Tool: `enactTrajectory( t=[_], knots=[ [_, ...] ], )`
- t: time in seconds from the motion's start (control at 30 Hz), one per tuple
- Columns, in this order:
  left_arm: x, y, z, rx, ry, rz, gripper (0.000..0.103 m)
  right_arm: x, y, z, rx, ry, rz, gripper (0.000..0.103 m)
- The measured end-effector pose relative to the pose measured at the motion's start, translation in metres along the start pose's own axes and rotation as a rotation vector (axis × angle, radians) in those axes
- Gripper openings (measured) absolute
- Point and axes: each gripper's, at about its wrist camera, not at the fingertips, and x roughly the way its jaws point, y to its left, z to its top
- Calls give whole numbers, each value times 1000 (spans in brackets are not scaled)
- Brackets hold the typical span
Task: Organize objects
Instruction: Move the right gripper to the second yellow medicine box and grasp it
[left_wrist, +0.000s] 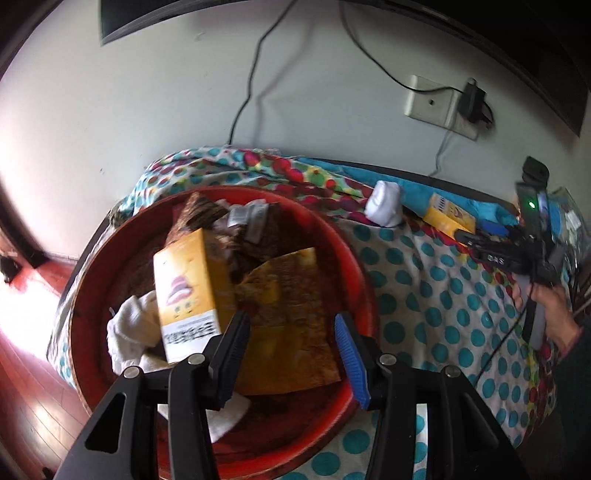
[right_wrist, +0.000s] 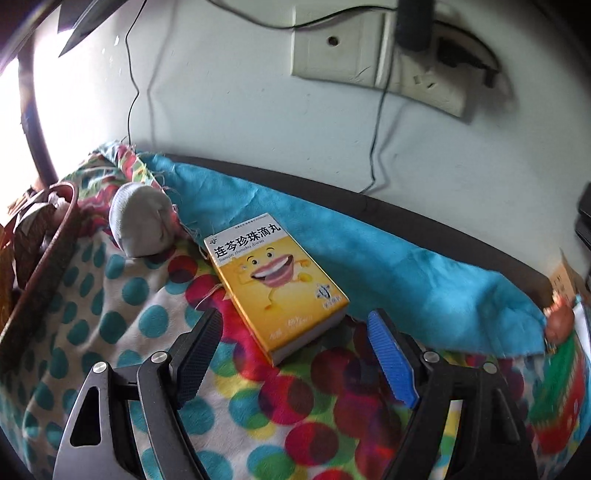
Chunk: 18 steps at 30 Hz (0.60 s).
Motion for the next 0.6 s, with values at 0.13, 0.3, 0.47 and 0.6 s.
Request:
enactTrajectory(
  t=[0.13,0.3,0.47,0.6],
  knots=[
    [0,-28,16,82,-29,-6,49,10,-7,5,12,23,55,75],
    [16,-58,35,121,-19,-33,51,12,-9,5,22,34,104,61],
    [42,-89,53,174,-1,-56,51,-6,-8,-4,49,-9,91,61],
    [63,-107,65,208,-18,-52,51,-23,-8,-24,95,1,86,61]
  ],
)
